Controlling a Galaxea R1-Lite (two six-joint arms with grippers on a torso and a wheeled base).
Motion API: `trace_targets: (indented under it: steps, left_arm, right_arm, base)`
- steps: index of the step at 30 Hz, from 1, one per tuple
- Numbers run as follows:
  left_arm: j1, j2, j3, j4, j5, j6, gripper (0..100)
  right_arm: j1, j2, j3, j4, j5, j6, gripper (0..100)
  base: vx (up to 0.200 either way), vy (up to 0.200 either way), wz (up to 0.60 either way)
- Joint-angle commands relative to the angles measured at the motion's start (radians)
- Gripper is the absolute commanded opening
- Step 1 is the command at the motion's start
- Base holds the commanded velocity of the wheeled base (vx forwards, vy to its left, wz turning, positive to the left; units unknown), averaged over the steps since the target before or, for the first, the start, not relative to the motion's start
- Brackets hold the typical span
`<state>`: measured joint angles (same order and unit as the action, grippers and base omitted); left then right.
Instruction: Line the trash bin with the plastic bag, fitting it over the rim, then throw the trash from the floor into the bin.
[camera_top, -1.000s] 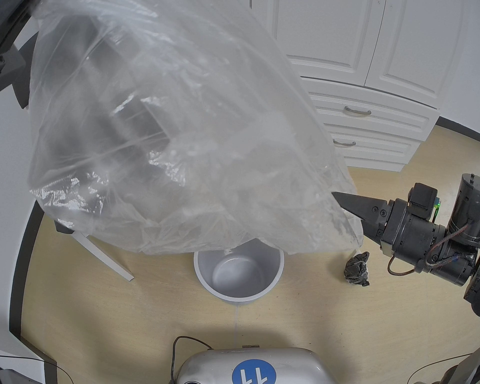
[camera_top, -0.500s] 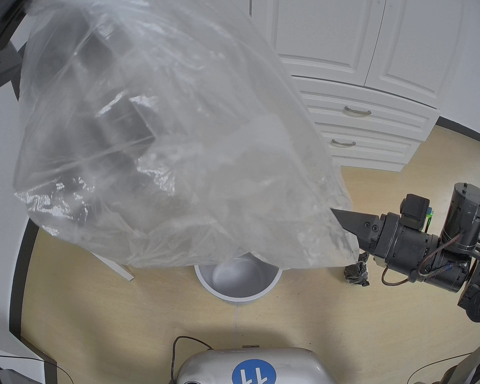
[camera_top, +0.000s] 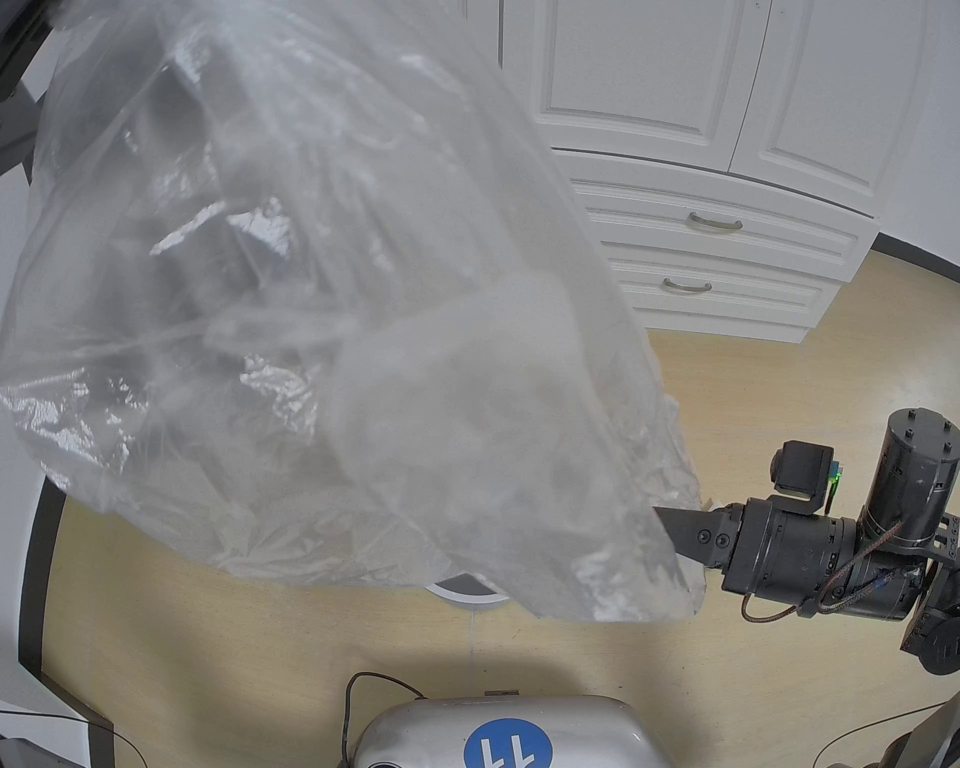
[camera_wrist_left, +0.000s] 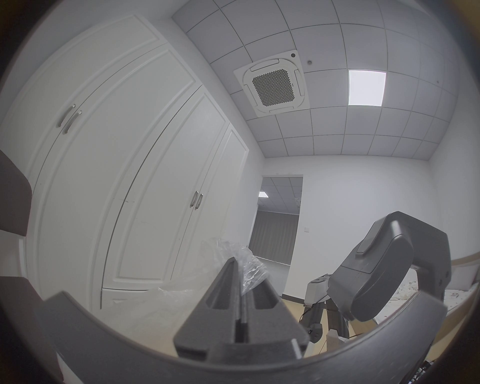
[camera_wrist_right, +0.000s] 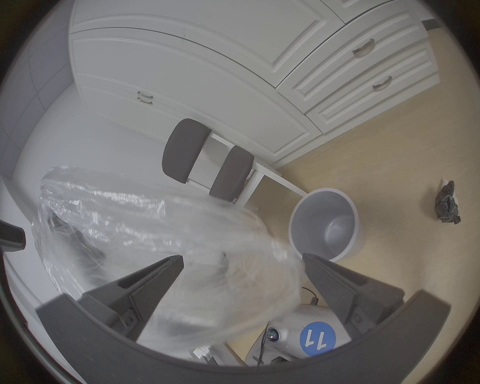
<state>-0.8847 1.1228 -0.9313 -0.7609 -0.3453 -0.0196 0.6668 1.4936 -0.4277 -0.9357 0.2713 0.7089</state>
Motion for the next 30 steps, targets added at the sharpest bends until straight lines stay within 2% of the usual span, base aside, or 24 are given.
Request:
trace_targets:
  steps: [1,17,30]
  left_arm:
    - [0.0,0.0,-0.001,0.0,0.0,0.0,0]
    - [0.0,0.002,0.002,0.0,0.0,0.0,0]
    - [0.0,0.003,0.003,0.0,0.0,0.001,0]
  right_arm:
    - [0.011,0.028,0.021,-0.028,0.002,-0.005,100]
    - [0.031,0.03,0.043,-0.04,-0.006,-0.025,100]
    - [0.01,0.008,0.053,-0.04,-0.009,-0.092,100]
  base:
    - [0.0,0.0,0.0]
    - [0.0,0.0,0.0]
    - [0.0,0.0,0.0]
